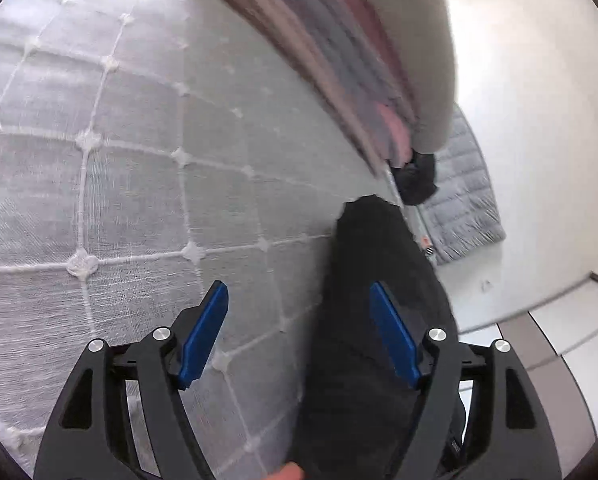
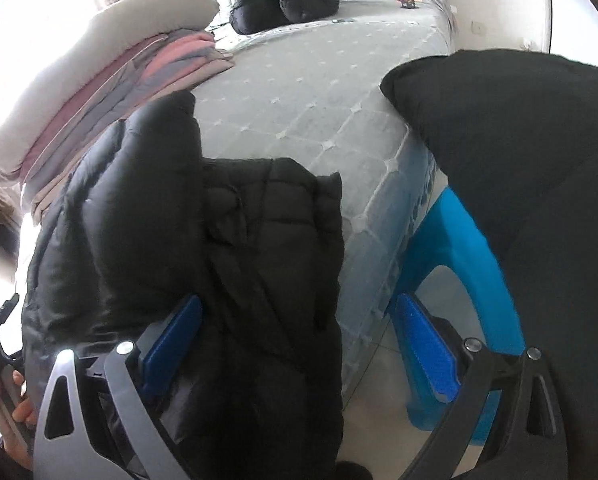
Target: Fold large clothes
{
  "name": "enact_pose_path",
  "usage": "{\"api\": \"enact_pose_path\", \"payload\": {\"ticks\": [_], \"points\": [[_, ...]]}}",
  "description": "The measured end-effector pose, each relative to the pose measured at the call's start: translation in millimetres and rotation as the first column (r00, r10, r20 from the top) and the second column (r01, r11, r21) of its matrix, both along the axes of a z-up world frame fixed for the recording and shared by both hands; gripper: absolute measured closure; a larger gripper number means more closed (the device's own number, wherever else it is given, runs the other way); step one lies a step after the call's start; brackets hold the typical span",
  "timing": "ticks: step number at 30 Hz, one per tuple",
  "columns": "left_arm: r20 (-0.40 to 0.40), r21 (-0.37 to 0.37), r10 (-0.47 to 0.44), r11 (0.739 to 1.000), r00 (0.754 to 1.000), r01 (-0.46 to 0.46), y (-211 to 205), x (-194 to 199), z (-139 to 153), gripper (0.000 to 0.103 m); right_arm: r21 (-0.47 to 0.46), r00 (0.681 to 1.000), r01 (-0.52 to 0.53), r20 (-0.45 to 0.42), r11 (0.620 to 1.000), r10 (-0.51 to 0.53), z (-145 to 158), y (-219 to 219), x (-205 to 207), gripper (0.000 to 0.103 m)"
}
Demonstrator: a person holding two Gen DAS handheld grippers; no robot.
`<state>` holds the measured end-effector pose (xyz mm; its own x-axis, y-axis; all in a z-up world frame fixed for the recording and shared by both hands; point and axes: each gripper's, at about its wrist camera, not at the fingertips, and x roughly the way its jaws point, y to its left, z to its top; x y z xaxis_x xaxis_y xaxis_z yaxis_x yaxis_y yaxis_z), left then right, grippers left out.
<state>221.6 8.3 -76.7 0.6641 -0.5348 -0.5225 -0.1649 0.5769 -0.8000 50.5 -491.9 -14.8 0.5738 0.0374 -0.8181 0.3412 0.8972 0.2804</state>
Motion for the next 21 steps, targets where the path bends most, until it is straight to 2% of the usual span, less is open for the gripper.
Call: {"api": "enact_pose_path", "payload": {"ticks": [3,5,10,17,21], "points": [[-0.026,0.024,-0.025,0.999,0.999,0.026,-15,8,-11,0.033,0.003,1.000,-0.003,-0.004,1.000,0.003,0,1,-1,0.007],[-0.014,0.090,-0.055,0.994,0.998,0.056,-31,11,-11,0.033,0.021,1.000,-0.006,-0.010,1.000,0.006,-8,-1,1,0.007],[-0.031,0.123,-0.144,0.982,0.989,0.146,-62,17,-11,0.033,0.119,0.999,-0.014,-0.031,0.993,0.018,-24,-3,3,0.007],[-0.033,0.203,-0.104,0.973,0.994,0.109,-77,30,-4,0.028,0.225,1.000,-0.012,-0.017,0.974,0.016,-40,-5,6,0.007],[-0.026,0.297,-0.099,0.949,0.995,0.103,-87,36,7,0.028,0.246,1.000,-0.013,-0.005,0.969,0.015,-42,-2,7,0.007]]}}
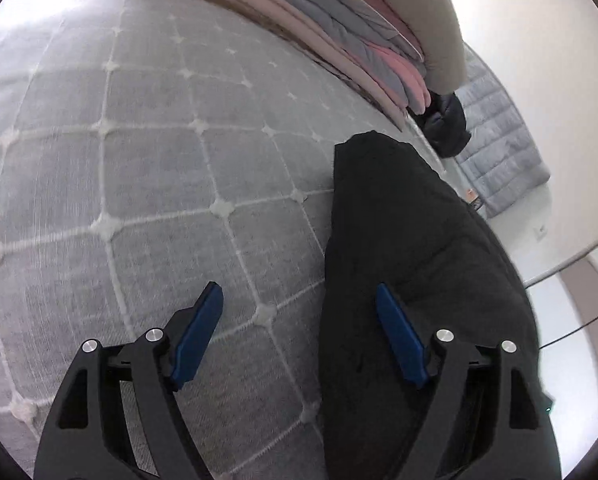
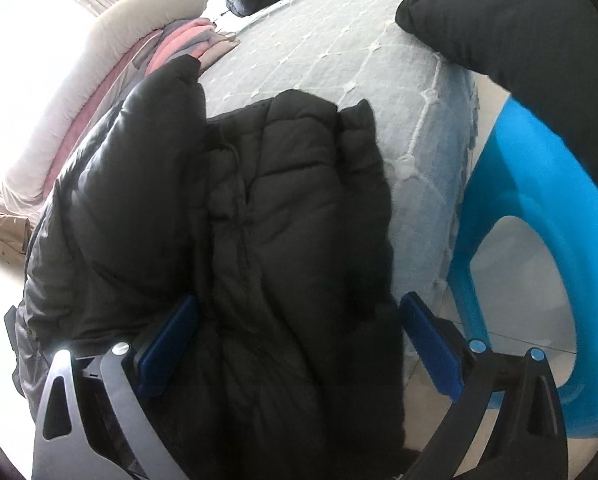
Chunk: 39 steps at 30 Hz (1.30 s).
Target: Fold large clothes
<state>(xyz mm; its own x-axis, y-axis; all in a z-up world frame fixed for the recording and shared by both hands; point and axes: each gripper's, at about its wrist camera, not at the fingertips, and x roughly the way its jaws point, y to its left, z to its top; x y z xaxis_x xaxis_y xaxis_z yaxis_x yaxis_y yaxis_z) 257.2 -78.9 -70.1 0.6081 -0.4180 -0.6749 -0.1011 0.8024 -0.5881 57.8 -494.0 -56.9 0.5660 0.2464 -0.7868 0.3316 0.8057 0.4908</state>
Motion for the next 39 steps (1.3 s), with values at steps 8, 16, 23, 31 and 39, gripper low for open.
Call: {"api": "enact_pose_path", "payload": {"ticks": [8,16,23,31,39], "points": [[0.131,0.188,-0.043,0.982,0.990,0.018,9,-5,41,0.049,-0.022,0.999,-0.032,0.013,0.999,0.033,8,28,11,0.006],[0.194,0.312,0.026,0.946,0.981,-0.086,132,-35,72,0.049,-0.067,0.948,-0.316,0.015,0.947,0.317,20,143,45,0.006],[0.164,0.499,0.048,0.857,0.985,-0.125,182,-63,61,0.047,-0.158,0.949,-0.276,0.113,0.948,0.295,66,158,17,0.006],[0.349,0.459,0.028,0.866,0.937,-0.197,182,-123,112,0.038,-0.039,0.789,-0.576,0.234,0.817,0.568,122,224,-46,0.006],[0.418,0.357,-0.123,0.934,0.900,-0.038,156,-176,144,0.026,0.067,0.866,-0.498,-0.014,0.865,0.499,61,206,-35,0.007]]}}
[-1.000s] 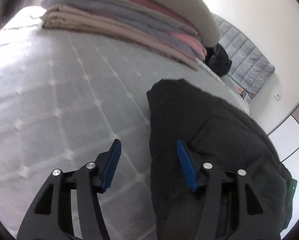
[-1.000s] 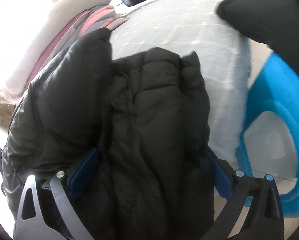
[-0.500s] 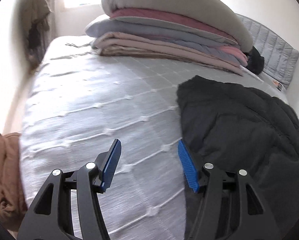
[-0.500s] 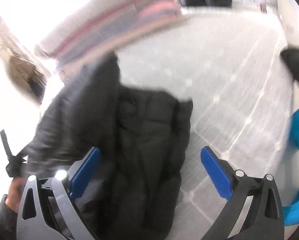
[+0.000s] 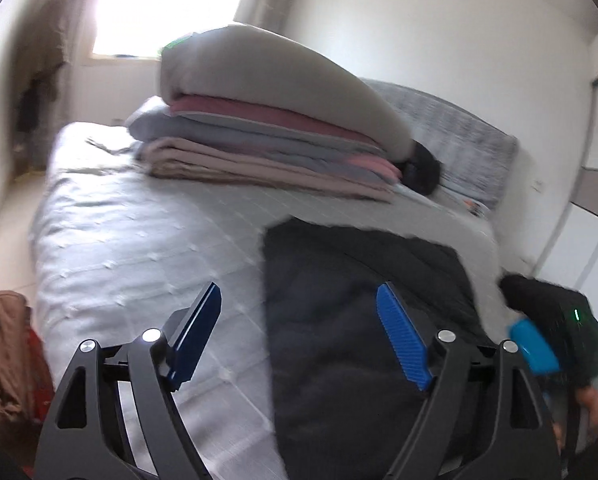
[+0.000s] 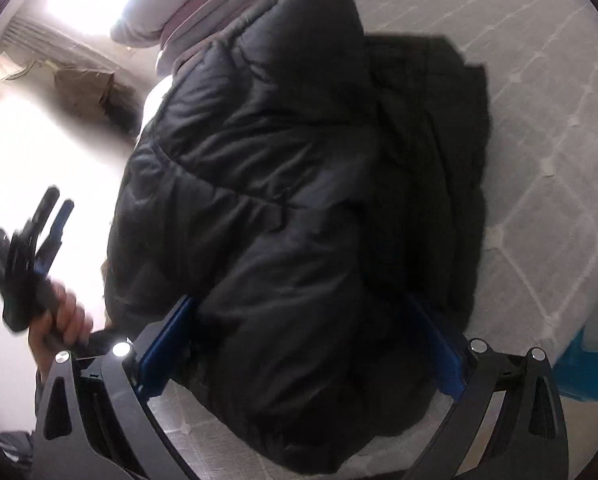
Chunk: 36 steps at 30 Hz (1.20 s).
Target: Fold large clothes
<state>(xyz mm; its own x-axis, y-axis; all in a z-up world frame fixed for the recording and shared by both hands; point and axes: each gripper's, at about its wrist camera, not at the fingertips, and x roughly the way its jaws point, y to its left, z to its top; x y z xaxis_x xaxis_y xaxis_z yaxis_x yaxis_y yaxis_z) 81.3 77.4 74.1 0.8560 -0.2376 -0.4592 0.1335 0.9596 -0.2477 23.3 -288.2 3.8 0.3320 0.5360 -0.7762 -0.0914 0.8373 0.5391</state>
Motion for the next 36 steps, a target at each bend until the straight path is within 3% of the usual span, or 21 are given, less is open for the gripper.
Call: {"api": "enact_pose_path", "payload": {"ticks": [2,4,6,8,11,13,16,18,21,24,28,31,34,36], "points": [[-0.009,0.009,-0.049,0.999,0.999,0.049,-13,-8,-8,0.026,-0.021,1.000,0.011,0.019,1.000,-0.010,9,7,-5,0.007],[-0.077,0.026,-0.105,0.994,0.991,0.107,-27,-4,-23,0.026,-0.077,1.000,0.001,-0.001,0.997,-0.001,5,12,7,0.007],[-0.198,0.056,-0.160,0.983,0.967,0.174,-45,7,-47,0.026,-0.088,1.000,0.003,-0.013,0.996,-0.004,1,15,-1,0.007],[-0.250,0.069,-0.177,0.977,0.952,0.200,-54,10,-62,0.026,-0.084,0.999,0.031,-0.015,0.996,-0.032,2,10,-3,0.007],[-0.242,0.064,-0.170,0.980,0.955,0.191,-56,5,-61,0.026,-0.083,0.998,0.062,-0.026,0.995,-0.064,2,3,-16,0.007],[-0.230,0.052,-0.179,0.979,0.957,0.196,-56,0,-54,0.026,-0.011,0.996,0.087,-0.019,0.996,-0.087,4,-8,-24,0.007],[-0.204,0.094,-0.183,0.974,0.962,0.205,-60,-7,-49,0.026,0.143,0.989,0.098,0.093,0.985,-0.112,26,-40,-35,0.007],[-0.231,0.114,-0.183,0.970,0.955,0.214,-66,-8,-54,0.026,0.155,0.982,0.126,0.118,0.980,-0.145,31,-46,-36,0.007],[-0.258,0.093,-0.172,0.975,0.951,0.201,-66,-7,-55,0.026,0.010,0.988,0.155,-0.026,0.988,-0.155,2,-43,-16,0.007],[-0.256,0.094,-0.180,0.973,0.950,0.210,-64,-14,-48,0.026,0.046,0.979,0.192,-0.078,0.980,-0.188,-14,-52,-14,0.007],[-0.240,0.127,-0.180,0.968,0.954,0.215,-55,-26,-38,0.020,0.041,0.967,0.244,0.069,0.969,-0.246,19,-63,-35,0.007],[-0.230,0.091,-0.168,0.977,0.959,0.193,-45,-38,-31,0.019,0.009,0.926,0.303,0.234,0.953,-0.297,54,-65,-61,0.007],[-0.235,0.050,-0.147,0.985,0.961,0.163,-36,-50,-29,0.019,0.002,0.880,0.338,0.353,0.941,-0.317,74,-55,-83,0.007],[-0.242,0.034,-0.134,0.989,0.961,0.146,-31,-55,-29,0.018,-0.001,0.867,0.335,0.392,0.942,-0.308,80,-47,-90,0.007]]}}
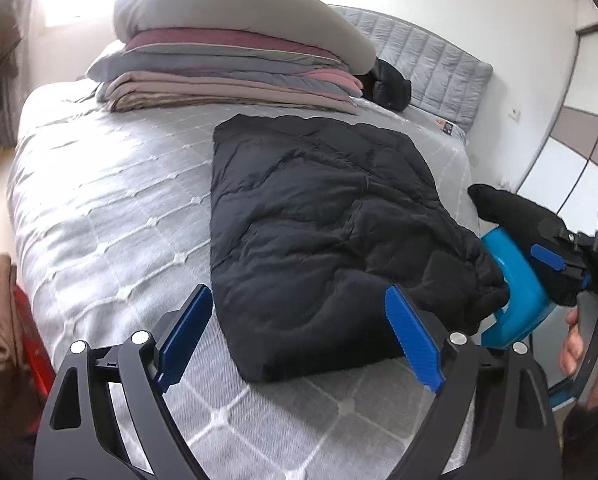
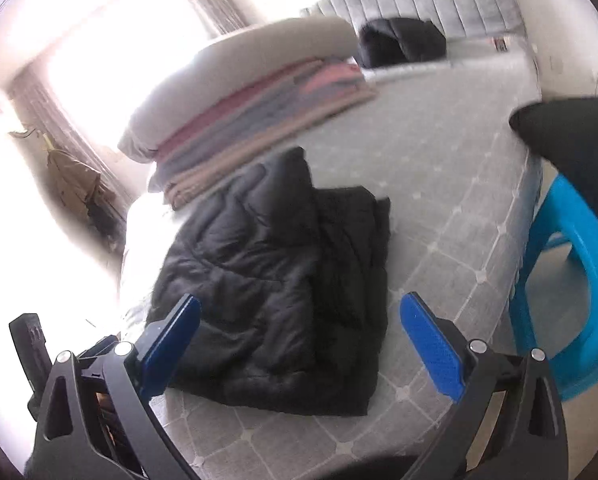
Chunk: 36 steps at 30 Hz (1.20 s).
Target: Fold large clothes
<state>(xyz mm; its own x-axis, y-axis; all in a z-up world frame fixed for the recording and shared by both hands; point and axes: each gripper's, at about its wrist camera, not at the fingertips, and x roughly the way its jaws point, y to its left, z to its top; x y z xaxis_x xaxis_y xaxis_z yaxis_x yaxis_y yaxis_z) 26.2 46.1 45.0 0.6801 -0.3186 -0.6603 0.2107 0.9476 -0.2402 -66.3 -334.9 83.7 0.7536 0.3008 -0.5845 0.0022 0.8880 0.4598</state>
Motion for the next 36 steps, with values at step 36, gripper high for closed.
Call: {"api": "enact_pose_path", "payload": {"ticks": [36], "points": [[0.042,0.262,0.041,0.964,0.998,-0.051,-44,-62,23,0.015,-0.315,0.986,0.134,0.134,0.940,-0.096,-23,103,-69,0.007]]}}
